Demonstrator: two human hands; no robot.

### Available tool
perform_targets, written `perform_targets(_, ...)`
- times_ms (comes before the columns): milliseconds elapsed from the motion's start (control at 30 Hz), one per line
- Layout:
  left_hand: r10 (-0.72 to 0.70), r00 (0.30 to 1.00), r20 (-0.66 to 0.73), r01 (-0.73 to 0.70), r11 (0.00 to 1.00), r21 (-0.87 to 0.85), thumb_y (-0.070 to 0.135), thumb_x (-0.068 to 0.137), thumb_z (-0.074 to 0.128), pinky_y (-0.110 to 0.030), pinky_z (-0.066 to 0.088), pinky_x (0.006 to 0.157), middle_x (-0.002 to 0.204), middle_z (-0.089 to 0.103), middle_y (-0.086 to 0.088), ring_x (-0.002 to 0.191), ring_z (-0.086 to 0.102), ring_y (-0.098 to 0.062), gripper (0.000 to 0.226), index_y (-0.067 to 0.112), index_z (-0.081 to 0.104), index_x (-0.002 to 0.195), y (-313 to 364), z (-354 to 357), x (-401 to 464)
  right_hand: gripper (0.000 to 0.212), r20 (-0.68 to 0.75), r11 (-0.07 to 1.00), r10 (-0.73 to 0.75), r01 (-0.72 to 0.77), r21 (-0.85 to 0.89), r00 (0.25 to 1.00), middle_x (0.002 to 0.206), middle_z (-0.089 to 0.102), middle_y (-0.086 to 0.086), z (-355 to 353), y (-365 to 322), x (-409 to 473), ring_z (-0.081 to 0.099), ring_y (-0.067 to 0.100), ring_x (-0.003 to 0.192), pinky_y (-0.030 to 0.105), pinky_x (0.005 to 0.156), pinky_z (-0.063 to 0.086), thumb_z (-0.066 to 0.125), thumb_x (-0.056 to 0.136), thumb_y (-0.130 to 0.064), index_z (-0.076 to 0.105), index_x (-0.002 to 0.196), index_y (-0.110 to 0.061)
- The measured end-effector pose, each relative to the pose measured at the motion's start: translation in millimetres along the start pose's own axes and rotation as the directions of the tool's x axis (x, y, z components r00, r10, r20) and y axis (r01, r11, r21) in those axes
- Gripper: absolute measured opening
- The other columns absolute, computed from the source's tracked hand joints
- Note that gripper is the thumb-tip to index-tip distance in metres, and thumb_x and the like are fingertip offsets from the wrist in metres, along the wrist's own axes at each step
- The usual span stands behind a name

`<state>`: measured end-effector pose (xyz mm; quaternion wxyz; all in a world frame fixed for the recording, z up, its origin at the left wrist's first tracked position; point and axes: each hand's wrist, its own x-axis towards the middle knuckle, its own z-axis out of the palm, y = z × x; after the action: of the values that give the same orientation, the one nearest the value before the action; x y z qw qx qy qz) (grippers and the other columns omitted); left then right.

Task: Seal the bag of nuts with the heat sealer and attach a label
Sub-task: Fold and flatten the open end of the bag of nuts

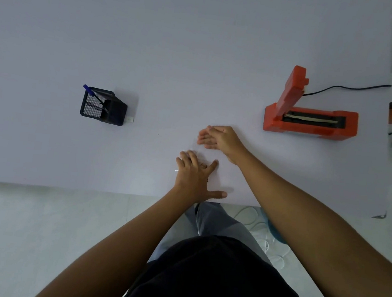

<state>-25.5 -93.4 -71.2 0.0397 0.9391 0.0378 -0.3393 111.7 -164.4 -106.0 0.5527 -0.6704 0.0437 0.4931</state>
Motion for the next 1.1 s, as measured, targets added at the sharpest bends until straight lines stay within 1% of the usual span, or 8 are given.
perform_targets(167,-0.004,1.0,-0.007,0.004,1.0,0.002,0.098,0.062,0.024,-0.065,0.022,0.111,0.153,0.014,-0.036,0.137,0.018,-0.059,0.108,0.038,0.013,0.152,1.1,1.1,-0.5,0.027,-0.25,0.962,-0.196,0.136,-0.238,0.948,0.103,0.076,0.01,-9.9,3.8,-1.9,0.072,0.019,0.096,0.042,0.096,0.057,0.05,0.103,-0.019,0.073,0.11,-0.006)
perform_targets(267,0.0,1.0,-0.025,0.0,1.0,0.001,0.097,0.063,0.025,-0.065,0.023,0.11,0.151,0.015,-0.038,0.136,0.019,-0.06,0.108,0.037,0.015,0.151,-0.3,2.2,-2.1,0.026,-0.301,0.879,-0.291,0.129,-0.459,0.908,0.114,0.074,0.01,-17.6,11.0,-18.4,0.067,0.02,0.106,0.029,0.098,0.051,0.057,0.1,-0.017,0.071,0.118,-0.005)
perform_targets(433,-0.003,0.999,-0.052,0.003,1.0,-0.002,0.098,0.061,0.02,-0.065,0.023,0.109,0.151,0.017,-0.038,0.135,0.02,-0.059,0.11,0.037,0.011,0.152,0.4,5.7,-0.9,0.041,-0.235,0.82,-0.191,0.023,-0.573,0.953,0.129,0.066,0.008,-10.6,29.5,-44.2,0.063,0.02,0.115,0.022,0.094,0.045,0.066,0.093,-0.012,0.06,0.134,-0.008)
perform_targets(567,0.0,0.999,-0.05,0.0,1.0,-0.002,0.097,0.062,0.022,-0.064,0.023,0.111,0.151,0.019,-0.038,0.137,0.021,-0.058,0.112,0.034,0.012,0.153,0.4,4.0,-0.4,0.05,-0.188,0.772,-0.143,-0.009,-0.635,0.972,0.116,0.064,0.005,-0.7,29.5,-42.0,0.063,0.02,0.103,0.027,0.092,0.051,0.075,0.087,-0.013,0.058,0.134,-0.011)
perform_targets(767,0.019,1.0,-0.002,-0.019,1.0,0.022,0.098,0.061,0.022,-0.065,0.021,0.111,0.153,0.018,-0.036,0.137,0.019,-0.059,0.114,0.034,0.008,0.154,-3.3,2.5,-0.5,0.014,-0.199,0.677,-0.094,-0.084,-0.731,0.976,0.099,0.076,0.007,7.2,18.0,-25.5,0.067,0.018,0.083,0.027,0.08,0.055,0.074,0.087,-0.015,0.077,0.099,-0.011)
perform_targets(867,0.079,0.997,-0.007,-0.078,0.997,0.021,0.1,0.057,0.018,-0.063,0.027,0.109,0.149,0.024,-0.037,0.134,0.026,-0.057,0.116,0.036,0.007,0.153,-13.4,3.1,0.4,0.012,-0.224,0.703,-0.1,-0.091,-0.706,0.97,0.094,0.072,0.004,7.0,17.6,-27.3,0.063,0.014,0.08,0.025,0.078,0.051,0.075,0.088,-0.017,0.079,0.096,-0.01)
perform_targets(1000,0.112,0.987,-0.111,-0.139,0.953,-0.269,0.084,0.068,0.046,-0.049,0.041,0.098,0.131,0.051,-0.017,0.119,0.048,-0.038,0.09,0.034,0.03,0.142,-46.7,-0.1,0.6,0.011,-0.233,0.766,-0.138,-0.046,-0.641,0.963,0.095,0.066,0.003,5.7,20.9,-35.2,0.063,0.017,0.085,0.023,0.077,0.047,0.077,0.086,-0.017,0.078,0.092,-0.007)
perform_targets(1100,-0.062,0.974,-0.218,-0.076,0.815,-0.575,0.05,0.076,0.073,-0.04,0.046,0.091,0.12,0.054,-0.006,0.109,0.053,-0.026,0.062,0.022,0.043,0.123,-78.7,3.7,-1.9,0.012,-0.234,0.814,-0.157,-0.008,-0.581,0.959,0.095,0.065,0.005,6.4,23.0,-42.2,0.061,0.016,0.083,0.021,0.072,0.046,0.081,0.082,-0.014,0.075,0.085,-0.003)
